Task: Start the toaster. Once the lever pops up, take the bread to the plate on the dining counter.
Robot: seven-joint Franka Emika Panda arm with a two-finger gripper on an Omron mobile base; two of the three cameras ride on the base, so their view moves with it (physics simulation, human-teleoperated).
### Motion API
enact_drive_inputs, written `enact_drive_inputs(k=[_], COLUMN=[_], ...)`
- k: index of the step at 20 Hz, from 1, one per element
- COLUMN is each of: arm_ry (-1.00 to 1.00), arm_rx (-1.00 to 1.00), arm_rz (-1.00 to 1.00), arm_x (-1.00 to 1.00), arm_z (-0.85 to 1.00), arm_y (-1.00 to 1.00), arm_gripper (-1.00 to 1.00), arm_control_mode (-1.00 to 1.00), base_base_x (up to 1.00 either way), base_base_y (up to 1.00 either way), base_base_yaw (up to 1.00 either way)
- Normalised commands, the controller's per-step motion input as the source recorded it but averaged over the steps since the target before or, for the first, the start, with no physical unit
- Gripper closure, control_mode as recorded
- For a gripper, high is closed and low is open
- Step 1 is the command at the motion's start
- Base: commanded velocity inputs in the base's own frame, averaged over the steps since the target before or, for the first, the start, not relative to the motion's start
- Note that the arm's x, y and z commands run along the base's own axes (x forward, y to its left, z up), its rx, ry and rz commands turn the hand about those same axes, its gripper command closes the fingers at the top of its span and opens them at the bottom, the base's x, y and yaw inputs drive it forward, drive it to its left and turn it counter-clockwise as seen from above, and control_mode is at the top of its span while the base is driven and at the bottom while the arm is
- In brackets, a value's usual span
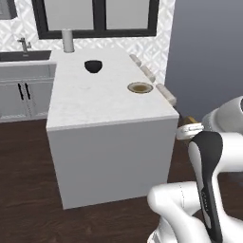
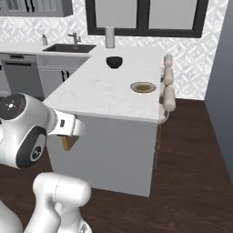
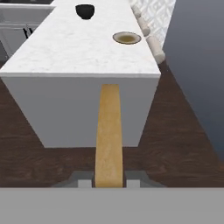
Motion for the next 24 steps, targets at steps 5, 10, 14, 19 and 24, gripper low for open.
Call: enact_drive_inputs(k=[5, 10, 14, 19, 24], arm_ry=[0.0, 0.0, 0.0, 0.0, 0.0], arm_rx=[0.0, 0.0, 0.0, 0.0, 0.0], arm_rz=[0.0, 0.0, 0.0, 0.0, 0.0], arm_x=[0.0, 0.0, 0.0, 0.0, 0.0], arm_z=[0.0, 0.0, 0.0, 0.0, 0.0], arm_y=[0.0, 0.0, 0.0, 0.0, 0.0], arm_gripper=[1.0, 1.0, 1.0, 1.0, 1.0], arm_control_mode=[1.0, 1.0, 1.0, 1.0, 1.0], base_base_x=[0.33, 0.4, 0.48, 0.48, 0.42], base_base_y=[-1.0, -1.0, -0.99, -0.92, -0.74], base_base_yaw=[0.25, 0.3, 0.42, 0.48, 0.59])
